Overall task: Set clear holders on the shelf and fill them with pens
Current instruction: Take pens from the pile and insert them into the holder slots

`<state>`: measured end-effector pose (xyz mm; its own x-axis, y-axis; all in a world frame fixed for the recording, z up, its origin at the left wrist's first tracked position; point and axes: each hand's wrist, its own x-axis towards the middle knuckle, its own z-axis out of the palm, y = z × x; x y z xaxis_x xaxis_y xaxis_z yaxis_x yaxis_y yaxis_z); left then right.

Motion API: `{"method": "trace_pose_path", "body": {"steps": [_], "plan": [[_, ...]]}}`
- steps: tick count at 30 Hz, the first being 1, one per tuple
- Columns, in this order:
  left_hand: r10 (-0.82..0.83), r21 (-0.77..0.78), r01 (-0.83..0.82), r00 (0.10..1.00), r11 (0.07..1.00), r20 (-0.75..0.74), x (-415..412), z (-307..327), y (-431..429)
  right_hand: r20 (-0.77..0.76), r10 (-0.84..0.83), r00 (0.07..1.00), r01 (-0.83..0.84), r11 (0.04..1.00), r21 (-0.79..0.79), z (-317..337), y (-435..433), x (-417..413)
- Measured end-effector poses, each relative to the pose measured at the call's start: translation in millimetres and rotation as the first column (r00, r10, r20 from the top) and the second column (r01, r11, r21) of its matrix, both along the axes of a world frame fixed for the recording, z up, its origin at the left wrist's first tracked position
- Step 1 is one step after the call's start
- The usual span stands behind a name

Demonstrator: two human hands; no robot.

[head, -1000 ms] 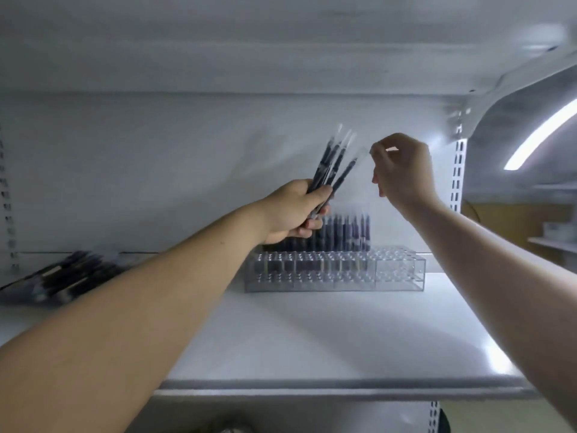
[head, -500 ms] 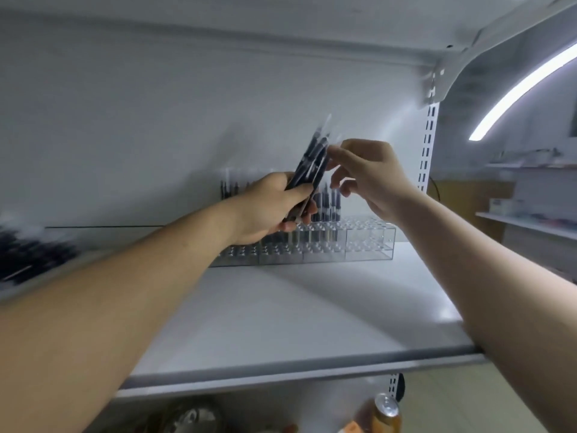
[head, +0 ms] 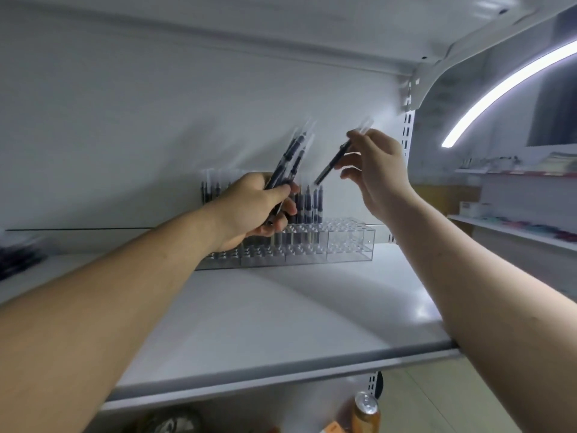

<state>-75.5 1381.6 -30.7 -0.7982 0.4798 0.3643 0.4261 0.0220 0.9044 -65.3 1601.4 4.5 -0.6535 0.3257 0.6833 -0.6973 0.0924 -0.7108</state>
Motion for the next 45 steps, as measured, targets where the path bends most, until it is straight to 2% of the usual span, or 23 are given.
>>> {"method": "trace_pose_path", "body": {"steps": [2, 4, 7, 11, 20, 29, 32, 37, 40, 43, 45], "plan": [[0.029, -0.01, -0.029, 0.999, 1.0, -0.029, -0.7, -0.7, -0.5, -0.012, -0.202, 0.979, 0.203, 0.973, 0.109, -2.2, 10.6, -6.5], [0.053, -0.016, -0.054, 0.996, 0.998, -0.068, -1.5, -0.2, -0.8, -0.03, -0.362, 0.932, 0.357, 0.896, 0.263, -8.0, 18.0, -14.5], [0.07, -0.014, -0.071, 0.993, 0.997, -0.098, -1.7, 0.9, -1.3, -0.04, -0.46, 0.887, 0.433, 0.798, 0.418, -14.5, 23.2, -23.3], [0.088, -0.016, -0.091, 0.989, 0.996, -0.121, -1.8, 0.6, -1.8, -0.042, -0.481, 0.876, 0.435, 0.748, 0.501, -18.7, 26.1, -27.5], [0.094, -0.052, -0.103, 0.985, 0.993, -0.144, -0.4, -1.3, 0.5, 0.018, -0.436, 0.9, 0.344, 0.734, 0.585, -24.9, 20.2, -34.3], [0.086, -0.036, -0.091, 0.988, 0.995, -0.125, -2.6, -2.5, 0.3, 0.103, -0.482, 0.87, 0.241, 0.598, 0.764, -31.4, 16.4, -45.0], [0.078, -0.028, -0.082, 0.992, 0.996, -0.104, -3.5, -2.6, 1.0, 0.151, -0.514, 0.844, 0.211, 0.578, 0.788, -32.4, 17.2, -49.6], [0.052, -0.02, -0.053, 0.996, 0.998, -0.076, -3.8, -2.8, 1.8, 0.115, -0.56, 0.82, 0.236, 0.515, 0.824, -32.4, 20.9, -45.1], [0.038, -0.018, -0.039, 0.998, 0.999, -0.059, -4.4, -2.7, 1.2, 0.092, -0.555, 0.826, 0.273, 0.539, 0.796, -27.4, 23.7, -40.5], [0.027, 0.0, -0.027, 1.0, 1.0, -0.011, -5.1, -2.1, 0.9, -0.018, -0.598, 0.801, 0.431, 0.556, 0.71, -21.2, 25.1, -33.3], [0.014, 0.016, -0.014, 1.0, 1.0, 0.027, -5.0, -1.9, 1.2, -0.126, -0.561, 0.818, 0.504, 0.594, 0.628, -16.4, 21.6, -24.9]]}}
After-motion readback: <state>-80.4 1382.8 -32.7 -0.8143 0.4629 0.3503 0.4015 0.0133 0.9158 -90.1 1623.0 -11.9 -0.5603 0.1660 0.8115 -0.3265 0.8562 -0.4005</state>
